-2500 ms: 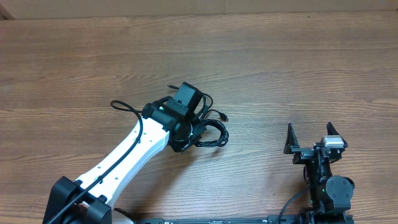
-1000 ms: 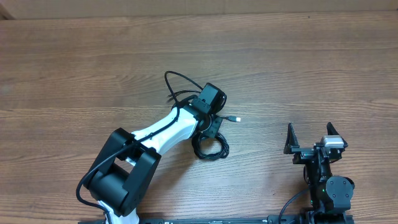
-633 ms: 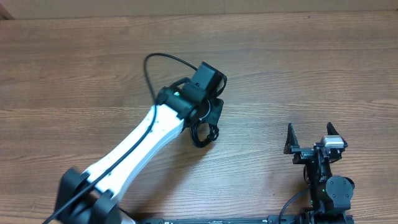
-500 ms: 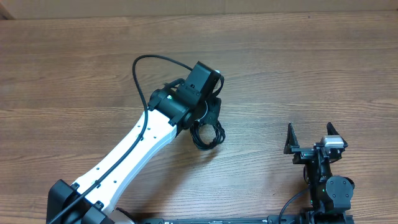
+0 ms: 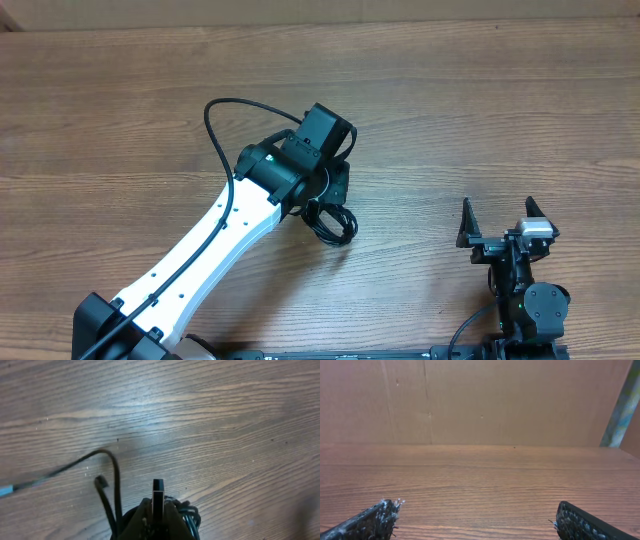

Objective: Untangle cables

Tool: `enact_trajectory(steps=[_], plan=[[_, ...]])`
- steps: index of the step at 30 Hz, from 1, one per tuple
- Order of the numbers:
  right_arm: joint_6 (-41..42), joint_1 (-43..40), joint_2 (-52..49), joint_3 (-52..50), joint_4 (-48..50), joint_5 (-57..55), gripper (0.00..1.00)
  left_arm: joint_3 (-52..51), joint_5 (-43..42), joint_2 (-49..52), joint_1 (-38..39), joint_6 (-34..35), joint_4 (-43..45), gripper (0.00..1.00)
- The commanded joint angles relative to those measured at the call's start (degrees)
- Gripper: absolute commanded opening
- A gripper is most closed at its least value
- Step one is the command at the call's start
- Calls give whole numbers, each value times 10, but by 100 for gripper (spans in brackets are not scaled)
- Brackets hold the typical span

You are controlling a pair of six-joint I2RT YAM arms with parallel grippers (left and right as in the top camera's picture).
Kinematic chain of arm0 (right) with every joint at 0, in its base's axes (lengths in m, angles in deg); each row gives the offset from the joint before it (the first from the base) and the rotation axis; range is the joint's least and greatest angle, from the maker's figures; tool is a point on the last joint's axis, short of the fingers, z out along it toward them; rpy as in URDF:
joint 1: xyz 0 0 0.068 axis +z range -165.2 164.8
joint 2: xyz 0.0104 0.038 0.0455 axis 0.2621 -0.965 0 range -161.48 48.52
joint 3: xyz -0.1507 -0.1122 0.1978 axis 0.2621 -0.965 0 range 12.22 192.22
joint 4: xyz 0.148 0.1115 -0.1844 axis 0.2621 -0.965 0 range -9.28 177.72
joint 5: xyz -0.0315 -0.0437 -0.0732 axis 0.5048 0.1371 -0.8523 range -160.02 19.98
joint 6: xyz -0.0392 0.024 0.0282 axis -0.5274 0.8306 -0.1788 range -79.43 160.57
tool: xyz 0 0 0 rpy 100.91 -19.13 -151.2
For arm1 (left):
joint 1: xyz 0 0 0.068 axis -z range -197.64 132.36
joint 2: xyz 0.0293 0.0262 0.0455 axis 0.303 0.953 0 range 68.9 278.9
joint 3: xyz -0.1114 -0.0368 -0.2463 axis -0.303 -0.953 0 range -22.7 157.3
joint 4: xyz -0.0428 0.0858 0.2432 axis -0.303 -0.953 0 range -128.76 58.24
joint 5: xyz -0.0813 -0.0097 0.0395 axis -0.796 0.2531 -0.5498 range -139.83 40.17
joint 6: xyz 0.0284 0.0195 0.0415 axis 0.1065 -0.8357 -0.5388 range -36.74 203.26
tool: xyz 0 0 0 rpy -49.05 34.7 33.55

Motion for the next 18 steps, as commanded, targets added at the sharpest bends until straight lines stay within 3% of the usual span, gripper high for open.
enact_trajectory(steps=[1,10,15,18], plan=[[-3,1,5,-6,2,-1,100,7,0,-19,-1,22,1,4],[-3,1,5,-6,2,-1,100,7,1,-19,-4,27,-5,4],[-3,1,5,-6,2,-1,100,8,2,-19,-50,150,-71,4],[-3,1,5,-6,2,-1,100,8,-1,-20,-101,172,-116,4]])
